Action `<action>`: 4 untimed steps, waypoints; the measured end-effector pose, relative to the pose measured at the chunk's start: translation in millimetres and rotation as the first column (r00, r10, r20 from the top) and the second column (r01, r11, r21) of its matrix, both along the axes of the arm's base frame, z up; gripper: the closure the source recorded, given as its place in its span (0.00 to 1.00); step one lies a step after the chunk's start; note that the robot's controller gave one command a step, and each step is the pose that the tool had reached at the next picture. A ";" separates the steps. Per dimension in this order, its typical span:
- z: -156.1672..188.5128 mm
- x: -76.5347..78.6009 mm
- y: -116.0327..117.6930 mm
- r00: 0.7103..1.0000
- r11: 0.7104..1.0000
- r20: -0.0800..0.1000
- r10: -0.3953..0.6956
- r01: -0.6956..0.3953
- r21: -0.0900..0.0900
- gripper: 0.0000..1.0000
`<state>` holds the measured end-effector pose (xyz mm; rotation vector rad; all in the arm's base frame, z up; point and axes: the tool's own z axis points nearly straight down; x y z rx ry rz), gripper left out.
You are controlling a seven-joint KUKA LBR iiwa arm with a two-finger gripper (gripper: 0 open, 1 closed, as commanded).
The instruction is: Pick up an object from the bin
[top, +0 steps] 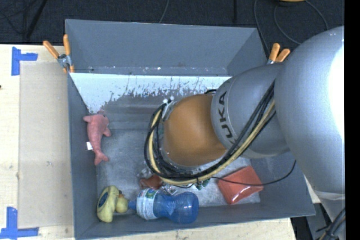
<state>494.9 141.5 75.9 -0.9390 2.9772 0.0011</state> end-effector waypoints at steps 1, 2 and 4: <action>0.0 0.0 0.0 1.000 1.000 0.000 0.000 0.000 0.000 1.00; 4.0 -1.4 -0.2 1.000 1.000 -0.007 0.000 0.000 -0.002 1.00; 28.6 -3.7 -0.8 1.000 1.000 -0.021 -0.001 0.001 -0.007 1.00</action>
Offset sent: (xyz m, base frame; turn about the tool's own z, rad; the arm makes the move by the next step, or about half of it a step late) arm -0.0001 0.0002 0.0486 0.0000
